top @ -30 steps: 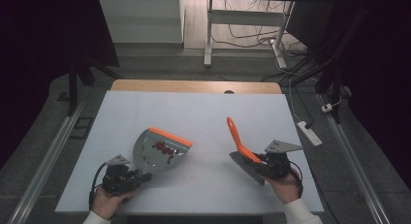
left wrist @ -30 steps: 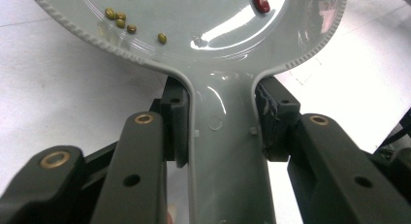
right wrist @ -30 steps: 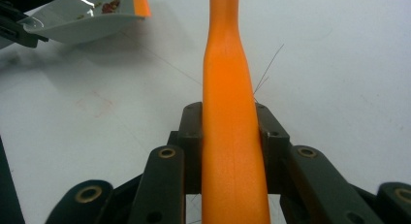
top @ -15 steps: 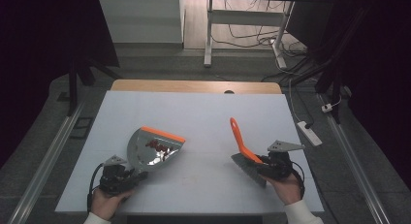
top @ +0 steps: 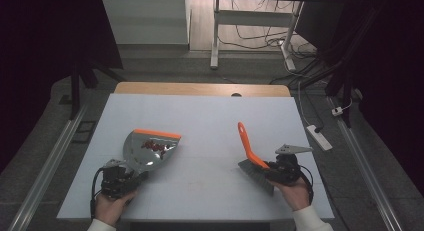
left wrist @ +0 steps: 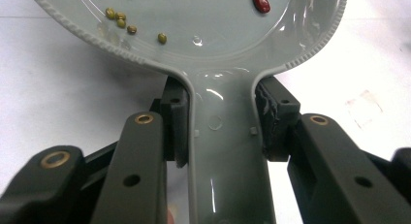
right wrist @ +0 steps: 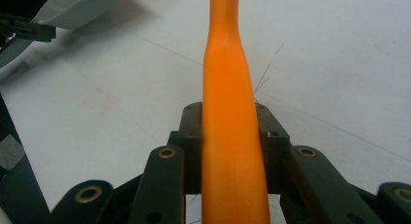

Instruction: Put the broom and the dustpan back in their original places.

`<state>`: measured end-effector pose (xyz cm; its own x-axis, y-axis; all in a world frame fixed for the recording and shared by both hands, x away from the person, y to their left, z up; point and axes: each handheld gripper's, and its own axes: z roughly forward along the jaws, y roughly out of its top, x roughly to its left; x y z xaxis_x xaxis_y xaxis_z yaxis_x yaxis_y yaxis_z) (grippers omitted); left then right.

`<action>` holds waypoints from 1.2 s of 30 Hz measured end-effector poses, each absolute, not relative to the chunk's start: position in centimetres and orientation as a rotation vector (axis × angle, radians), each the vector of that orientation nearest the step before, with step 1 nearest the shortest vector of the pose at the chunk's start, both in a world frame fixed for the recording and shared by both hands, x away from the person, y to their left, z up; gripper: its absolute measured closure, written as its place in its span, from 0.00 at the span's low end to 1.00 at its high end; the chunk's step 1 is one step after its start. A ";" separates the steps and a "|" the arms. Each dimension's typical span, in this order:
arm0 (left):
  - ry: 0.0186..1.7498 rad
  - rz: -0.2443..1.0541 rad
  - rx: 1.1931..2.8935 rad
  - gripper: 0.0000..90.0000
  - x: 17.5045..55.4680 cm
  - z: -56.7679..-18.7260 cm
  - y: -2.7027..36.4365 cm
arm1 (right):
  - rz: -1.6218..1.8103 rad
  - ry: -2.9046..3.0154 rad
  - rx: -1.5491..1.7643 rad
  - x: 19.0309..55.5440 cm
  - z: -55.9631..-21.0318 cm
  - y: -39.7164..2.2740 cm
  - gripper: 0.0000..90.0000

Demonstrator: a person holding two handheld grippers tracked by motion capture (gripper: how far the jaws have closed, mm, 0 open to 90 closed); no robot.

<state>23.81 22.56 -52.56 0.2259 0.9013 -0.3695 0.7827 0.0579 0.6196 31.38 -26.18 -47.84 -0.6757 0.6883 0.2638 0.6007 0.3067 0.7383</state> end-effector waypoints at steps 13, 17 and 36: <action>1.659 0.183 1.723 0.68 24.8 -53.2 22.3 | 1.239 2.462 1.324 32.4 -49.0 -26.6 0.77; 1.671 0.173 1.737 0.68 25.1 -53.4 22.0 | 1.228 2.449 1.351 32.8 -49.2 -27.0 0.77; 1.634 0.165 1.770 0.50 25.1 -53.5 21.7 | 1.084 2.428 1.346 34.6 -50.0 -27.8 0.59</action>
<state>25.06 21.70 -53.54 0.1915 0.9122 -0.3623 0.8212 0.0532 0.5682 34.56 -27.79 -50.03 -0.5816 0.7897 0.1954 0.6726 0.3317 0.6615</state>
